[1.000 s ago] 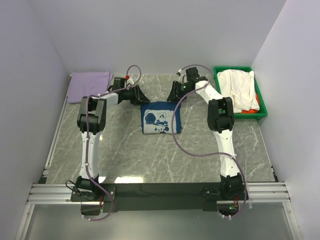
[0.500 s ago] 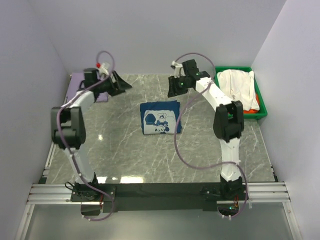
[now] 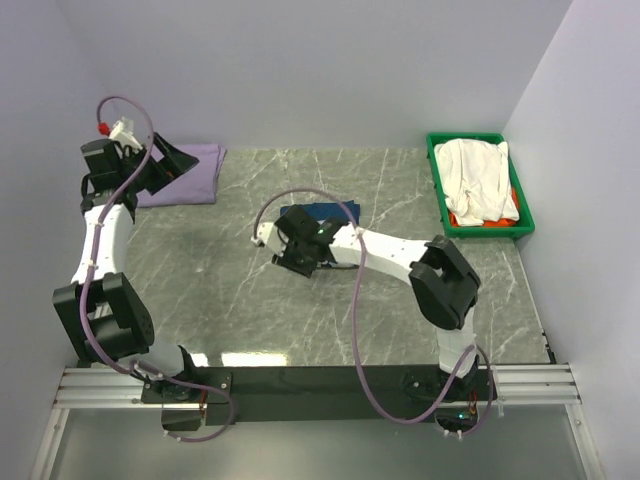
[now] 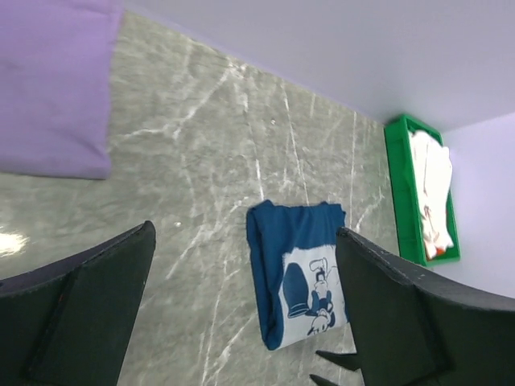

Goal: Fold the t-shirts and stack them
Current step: Neatly place the folded tshirt to the corner

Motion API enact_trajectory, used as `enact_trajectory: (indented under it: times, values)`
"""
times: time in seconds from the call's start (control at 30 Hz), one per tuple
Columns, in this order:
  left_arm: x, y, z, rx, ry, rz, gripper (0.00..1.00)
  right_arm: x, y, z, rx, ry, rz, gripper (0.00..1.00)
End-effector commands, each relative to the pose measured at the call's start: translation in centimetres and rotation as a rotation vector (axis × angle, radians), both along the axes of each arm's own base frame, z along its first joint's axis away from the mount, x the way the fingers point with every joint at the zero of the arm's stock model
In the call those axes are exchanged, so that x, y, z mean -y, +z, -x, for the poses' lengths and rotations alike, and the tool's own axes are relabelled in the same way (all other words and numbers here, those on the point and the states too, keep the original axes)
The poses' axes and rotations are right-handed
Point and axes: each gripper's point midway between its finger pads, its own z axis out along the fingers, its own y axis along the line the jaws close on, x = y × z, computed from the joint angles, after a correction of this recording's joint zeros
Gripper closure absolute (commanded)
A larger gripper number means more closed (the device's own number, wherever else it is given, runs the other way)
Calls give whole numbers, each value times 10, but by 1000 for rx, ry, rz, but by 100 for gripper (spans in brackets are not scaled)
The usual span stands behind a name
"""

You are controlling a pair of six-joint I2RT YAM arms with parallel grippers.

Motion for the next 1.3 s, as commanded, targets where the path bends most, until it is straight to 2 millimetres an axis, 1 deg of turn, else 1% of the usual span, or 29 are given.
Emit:
enact_trajectory:
  times: [0.0, 0.03, 0.07, 0.13, 0.17, 0.27, 0.3, 0.33, 0.5, 0.53, 0.6, 0.63, 0.67, 0.7, 0.73, 0.77, 0.8, 0.83, 0.87, 0.9, 0.93, 0.97, 1.0, 1.07, 1.1, 1.17, 1.2, 1.23, 1.27]
  values:
    - [-15, 3, 14, -22, 50, -10, 0, -9, -6, -14, 138, 30, 50, 59]
    - [-19, -3, 15, -43, 64, 0, 1, -11, -12, -11, 134, 39, 59, 59]
    - [-19, -9, 18, -78, 73, 9, 1, -15, -13, -13, 142, 40, 52, 59]
    - [-21, -14, 21, -92, 89, 12, 1, -17, -22, -15, 141, 43, 69, 58]
    - [-21, -22, 24, -105, 93, 18, 0, -18, -24, -17, 146, 40, 70, 59]
    - [-21, -29, 29, -105, 116, 21, 0, -21, -33, -21, 160, 47, 83, 58]
    - [-22, -28, 29, -93, 119, 20, 1, -20, -35, -22, 160, 48, 87, 58]
    - [-21, -35, 31, -106, 123, 28, 0, -20, -42, -22, 153, 51, 97, 58]
    - [-19, -54, 33, -148, 118, 40, 1, -16, -72, -19, 124, 62, 141, 59]
    - [-19, -62, 35, -163, 120, 50, 1, -15, -78, -18, 115, 64, 152, 61]
    - [-14, -72, 38, -190, 109, 84, 1, -12, -80, -19, 110, 52, 156, 70]
    - [-10, -84, 42, -220, 105, 104, 1, -11, -80, -18, 102, 47, 156, 77]
    - [-8, -90, 44, -230, 103, 123, 1, -14, -76, -20, 95, 41, 139, 96]
    - [-1, -97, 47, -248, 79, 154, 1, -15, -72, -20, 84, 35, 126, 100]
    - [5, -111, 55, -293, 78, 202, 2, -13, -64, -23, 69, 20, 115, 100]
    - [10, -113, 54, -281, 67, 218, 7, -16, -54, -28, 67, 7, 85, 100]
    - [23, -118, 57, -303, 45, 250, 8, -22, -46, -26, 34, 1, 38, 100]
    - [31, -127, 62, -325, 31, 268, 8, -14, -38, -33, 13, -28, 21, 100]
    - [38, -128, 61, -321, 15, 275, 7, -19, -25, -38, -3, -52, -24, 100]
    - [54, -131, 62, -334, -17, 292, 6, -21, -17, -40, -31, -54, -67, 100]
    - [63, -138, 66, -353, -30, 304, 3, -18, -8, -47, -49, -76, -96, 100]
    - [72, -140, 66, -359, -46, 312, 2, -16, -4, -51, -70, -93, -117, 100]
    - [88, -143, 67, -365, -75, 326, 1, -18, 1, -51, -92, -89, -144, 100]
    - [104, -145, 66, -361, -102, 337, 1, -15, 8, -59, -108, -106, -175, 100]
    - [117, -147, 64, -367, -122, 348, 1, -14, 11, -60, -114, -106, -187, 100]
    - [127, -150, 58, -363, -119, 358, 1, -15, 15, -59, -133, -100, -209, 100]
    - [136, -149, 52, -357, -121, 380, 1, -15, 17, -59, -136, -100, -216, 100]
    - [137, -150, 48, -355, -112, 395, 1, -17, 18, -59, -138, -98, -223, 100]
    - [154, -156, 49, -377, -137, 401, 1, -17, 19, -58, -146, -103, -231, 100]
